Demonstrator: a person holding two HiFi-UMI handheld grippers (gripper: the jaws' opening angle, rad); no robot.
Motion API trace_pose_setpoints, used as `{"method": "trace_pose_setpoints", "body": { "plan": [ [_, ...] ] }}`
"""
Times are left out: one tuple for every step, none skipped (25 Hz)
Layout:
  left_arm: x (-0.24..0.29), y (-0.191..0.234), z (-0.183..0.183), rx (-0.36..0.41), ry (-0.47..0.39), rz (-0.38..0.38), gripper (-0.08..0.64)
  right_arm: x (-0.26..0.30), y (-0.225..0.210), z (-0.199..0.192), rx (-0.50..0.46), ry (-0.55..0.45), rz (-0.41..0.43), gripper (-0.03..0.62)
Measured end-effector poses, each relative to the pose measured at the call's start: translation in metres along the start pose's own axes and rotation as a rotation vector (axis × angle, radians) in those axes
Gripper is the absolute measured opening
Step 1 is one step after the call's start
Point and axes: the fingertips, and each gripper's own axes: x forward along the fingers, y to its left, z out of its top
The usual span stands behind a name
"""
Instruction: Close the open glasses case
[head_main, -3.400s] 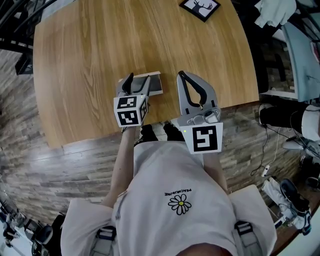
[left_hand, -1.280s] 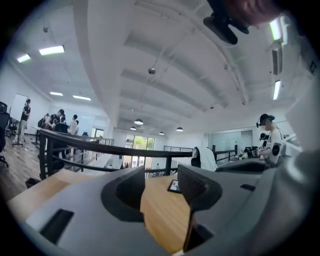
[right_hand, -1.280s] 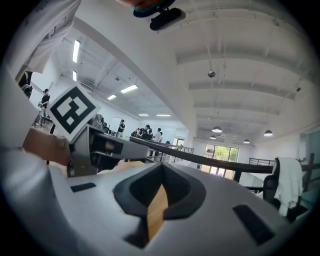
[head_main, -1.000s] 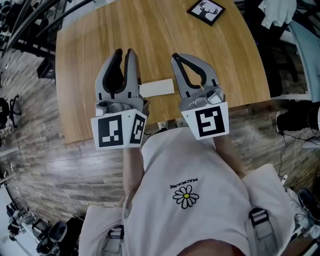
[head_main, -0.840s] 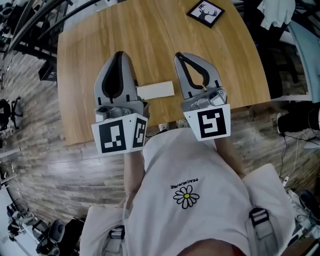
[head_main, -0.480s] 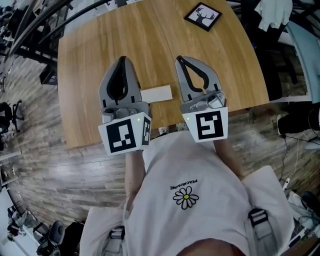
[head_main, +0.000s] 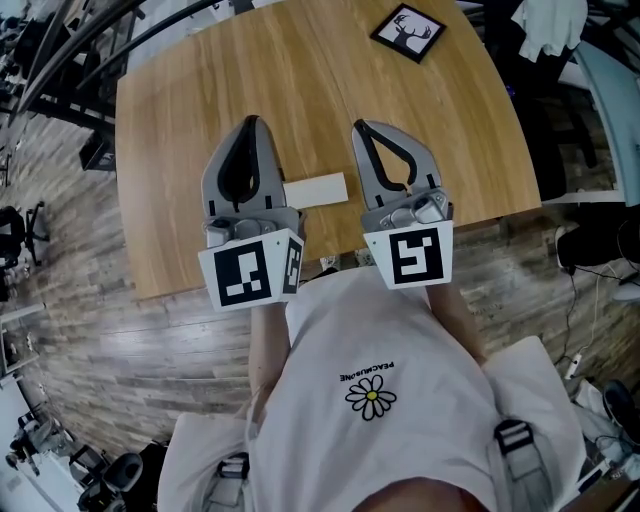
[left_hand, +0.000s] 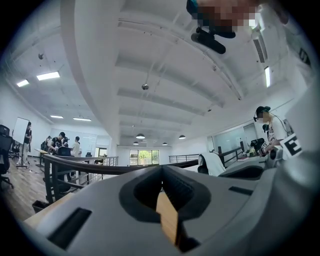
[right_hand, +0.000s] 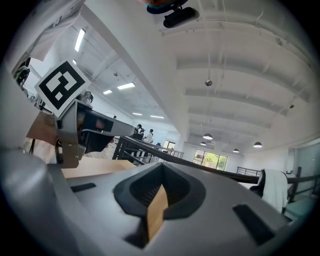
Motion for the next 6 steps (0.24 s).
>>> {"method": "trace_pose_setpoints", "body": {
  "plan": [
    [0.0009, 0.0015, -0.0006, 0.003, 0.002, -0.001, 0.017, 0.0015, 0.0012, -0.0006, 0.0, 0.004, 0.002, 0.008],
    [0.0019, 0.0031, -0.0011, 0.007, 0.005, -0.003, 0.017, 0.003, 0.0023, -0.0009, 0.0, 0.008, 0.004, 0.008],
    [0.0026, 0.0048, -0.0018, 0.009, 0.007, -0.004, 0.017, 0.0045, 0.0037, -0.0009, 0.0, 0.011, 0.006, 0.008],
    [0.0032, 0.0065, -0.0024, 0.011, 0.009, -0.004, 0.017, 0.006, 0.0052, -0.0008, -0.001, 0.014, 0.008, 0.008],
    [0.0035, 0.0083, -0.0031, 0.012, 0.011, -0.004, 0.017, 0.0074, 0.0069, -0.0005, -0.002, 0.016, 0.011, 0.008],
    [0.0039, 0.0101, -0.0038, 0.012, 0.012, -0.004, 0.017, 0.0088, 0.0086, -0.0003, -0.003, 0.017, 0.014, 0.008]
  ]
}}
